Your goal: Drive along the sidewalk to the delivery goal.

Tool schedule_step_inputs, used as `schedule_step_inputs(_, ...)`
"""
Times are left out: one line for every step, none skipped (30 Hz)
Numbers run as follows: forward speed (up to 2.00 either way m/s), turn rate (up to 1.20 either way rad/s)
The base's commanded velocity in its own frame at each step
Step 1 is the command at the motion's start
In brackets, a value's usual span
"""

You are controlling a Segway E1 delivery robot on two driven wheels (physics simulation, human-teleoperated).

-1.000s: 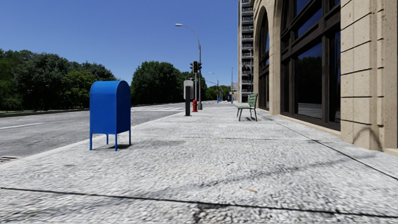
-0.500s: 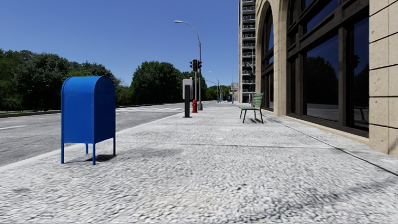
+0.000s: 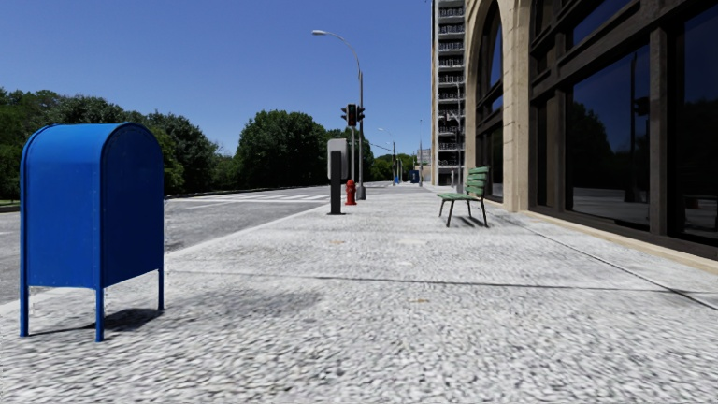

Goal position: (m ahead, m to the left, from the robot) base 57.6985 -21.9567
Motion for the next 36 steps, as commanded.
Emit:
schedule_step_inputs(1.3,-0.06)
schedule_step_inputs(1.3,-0.11)
schedule_step_inputs(1.3,-0.2)
schedule_step_inputs(1.3,-0.35)
schedule_step_inputs(1.3,-0.53)
schedule_step_inputs(1.3,-0.63)
schedule_step_inputs(1.3,-0.63)
schedule_step_inputs(1.3,-0.66)
schedule_step_inputs(1.3,-0.63)
schedule_step_inputs(1.3,-0.11)
schedule_step_inputs(1.3,-0.02)
schedule_step_inputs(1.3,0.0)
schedule_step_inputs(1.3,0.0)
schedule_step_inputs(1.3,0.0)
schedule_step_inputs(1.3,0.0)
schedule_step_inputs(1.3,0.0)
schedule_step_inputs(1.3,0.0)
schedule_step_inputs(1.3,0.0)
schedule_step_inputs(1.3,0.0)
schedule_step_inputs(1.3,0.0)
schedule_step_inputs(1.3,0.0)
schedule_step_inputs(1.3,0.0)
schedule_step_inputs(1.3,0.0)
schedule_step_inputs(1.3,0.0)
schedule_step_inputs(1.3,0.0)
schedule_step_inputs(1.3,0.0)
schedule_step_inputs(1.3,0.0)
schedule_step_inputs(1.3,0.0)
schedule_step_inputs(1.3,0.0)
schedule_step_inputs(1.3,0.0)
schedule_step_inputs(1.3,0.0)
schedule_step_inputs(1.3,0.0)
schedule_step_inputs(1.3,0.0)
schedule_step_inputs(1.3,0.0)
schedule_step_inputs(1.3,0.0)
schedule_step_inputs(1.3,0.0)
